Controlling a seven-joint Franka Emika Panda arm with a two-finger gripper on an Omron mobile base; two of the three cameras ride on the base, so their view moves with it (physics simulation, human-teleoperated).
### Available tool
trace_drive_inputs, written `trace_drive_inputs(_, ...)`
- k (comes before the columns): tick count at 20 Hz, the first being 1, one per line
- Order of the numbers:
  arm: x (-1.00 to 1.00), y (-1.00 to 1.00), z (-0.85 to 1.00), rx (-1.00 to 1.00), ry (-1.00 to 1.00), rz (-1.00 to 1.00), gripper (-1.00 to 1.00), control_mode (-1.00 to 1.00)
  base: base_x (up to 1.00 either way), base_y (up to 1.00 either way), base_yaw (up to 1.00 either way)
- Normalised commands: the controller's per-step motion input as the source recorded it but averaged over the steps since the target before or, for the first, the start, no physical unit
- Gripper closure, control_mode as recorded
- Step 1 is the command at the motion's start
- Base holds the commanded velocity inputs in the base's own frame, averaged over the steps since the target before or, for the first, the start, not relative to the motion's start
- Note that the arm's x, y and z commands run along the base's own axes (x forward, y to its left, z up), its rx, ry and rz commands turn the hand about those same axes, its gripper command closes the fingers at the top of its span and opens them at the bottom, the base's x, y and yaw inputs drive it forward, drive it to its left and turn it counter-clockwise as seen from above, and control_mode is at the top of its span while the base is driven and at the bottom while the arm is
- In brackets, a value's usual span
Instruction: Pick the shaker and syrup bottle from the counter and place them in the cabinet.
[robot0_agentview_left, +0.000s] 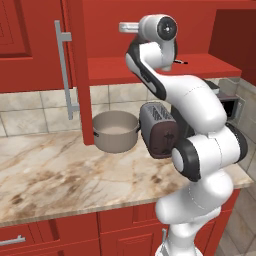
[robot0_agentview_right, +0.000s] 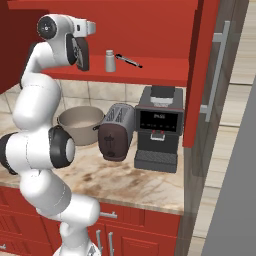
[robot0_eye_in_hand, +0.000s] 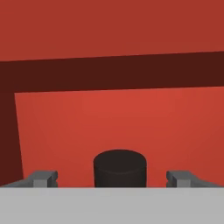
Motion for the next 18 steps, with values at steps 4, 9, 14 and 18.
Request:
trace_drive_inputs(4,-0.14,0.00,0.00,0.00,-0.01,0.00,-1.00,-1.00,0.00,0.00,0.00)
trace_drive_inputs(9,-0.18,0.00,0.00,0.00,0.00,0.00,-1.00,-1.00,0.00,0.00,0.00)
trace_drive_inputs(14,-0.22,0.00,0.02,0.00,0.00,0.00,-1.00,-1.00,0.00,0.00,0.00)
trace_drive_inputs(18,-0.27,0.00,0.01,0.00,0.00,0.00,-1.00,-1.00,0.00,0.00,0.00)
